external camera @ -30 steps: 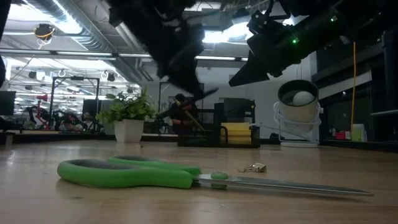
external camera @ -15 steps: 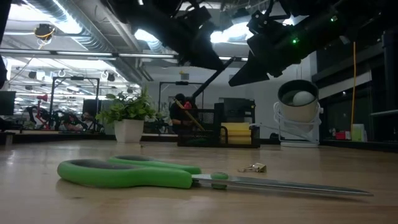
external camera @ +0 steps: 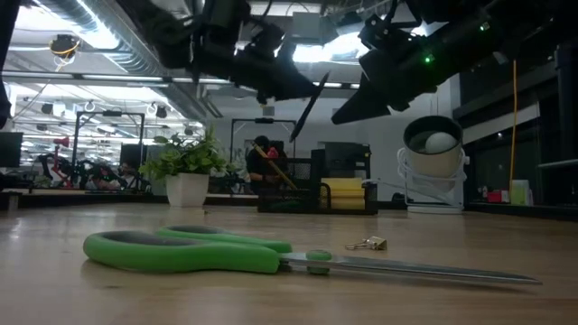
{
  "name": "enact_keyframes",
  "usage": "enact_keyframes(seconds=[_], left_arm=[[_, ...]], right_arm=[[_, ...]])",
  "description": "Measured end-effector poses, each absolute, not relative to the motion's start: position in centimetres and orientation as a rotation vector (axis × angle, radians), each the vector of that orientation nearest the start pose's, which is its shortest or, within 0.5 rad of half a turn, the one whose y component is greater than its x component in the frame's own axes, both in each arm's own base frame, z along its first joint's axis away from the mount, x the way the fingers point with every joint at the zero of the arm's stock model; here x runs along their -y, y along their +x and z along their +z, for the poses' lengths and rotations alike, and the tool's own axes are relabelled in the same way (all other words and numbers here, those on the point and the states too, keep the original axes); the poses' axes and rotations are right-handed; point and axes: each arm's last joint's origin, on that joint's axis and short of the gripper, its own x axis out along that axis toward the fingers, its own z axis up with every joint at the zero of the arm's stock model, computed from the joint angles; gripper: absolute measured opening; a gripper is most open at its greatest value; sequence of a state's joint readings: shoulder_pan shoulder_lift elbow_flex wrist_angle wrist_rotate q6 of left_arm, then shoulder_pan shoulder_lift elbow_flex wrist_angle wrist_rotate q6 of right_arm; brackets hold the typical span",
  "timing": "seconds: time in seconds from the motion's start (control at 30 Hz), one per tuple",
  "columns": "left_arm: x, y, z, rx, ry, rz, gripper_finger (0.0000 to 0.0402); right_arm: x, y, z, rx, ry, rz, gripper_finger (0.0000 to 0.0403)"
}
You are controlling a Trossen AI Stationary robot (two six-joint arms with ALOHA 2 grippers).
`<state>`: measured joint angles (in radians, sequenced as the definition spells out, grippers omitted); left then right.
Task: Pick and place office supplies into organizer
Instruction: Put the black pen into the black organizer
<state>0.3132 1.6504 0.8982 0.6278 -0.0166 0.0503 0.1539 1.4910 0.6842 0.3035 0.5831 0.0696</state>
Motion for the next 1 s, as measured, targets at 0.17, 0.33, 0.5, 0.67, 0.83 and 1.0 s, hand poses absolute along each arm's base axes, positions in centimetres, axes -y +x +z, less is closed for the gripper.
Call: enact_keyframes(seconds=[0.17,0.33,0.5,0.67,0.83,1.0], left_arm=[[-13.1,33.0,23.6,-0.037,0.042,0.394,0.0032],[-14.7,32.3,24.0,0.019,0.029,0.448,0.0034],[-15.5,32.4,23.4,0.045,0.020,0.470,0.0030],[-15.8,33.1,22.3,0.128,0.023,0.466,0.0033],[-16.1,33.7,20.6,0.107,-0.011,0.467,0.0031],[-16.3,34.1,19.4,0.159,-0.051,0.465,0.0031]], right_arm=[[-2.9,29.2,18.8,-0.442,-0.111,-0.436,0.0026],[-2.9,29.2,18.9,-0.441,-0.127,-0.432,0.0026],[-2.9,29.2,18.9,-0.441,-0.129,-0.432,0.0026],[-2.9,29.2,18.9,-0.442,-0.129,-0.431,0.0026],[-2.9,29.2,18.9,-0.442,-0.129,-0.431,0.0026],[-2.9,29.2,18.9,-0.442,-0.130,-0.431,0.0026]])
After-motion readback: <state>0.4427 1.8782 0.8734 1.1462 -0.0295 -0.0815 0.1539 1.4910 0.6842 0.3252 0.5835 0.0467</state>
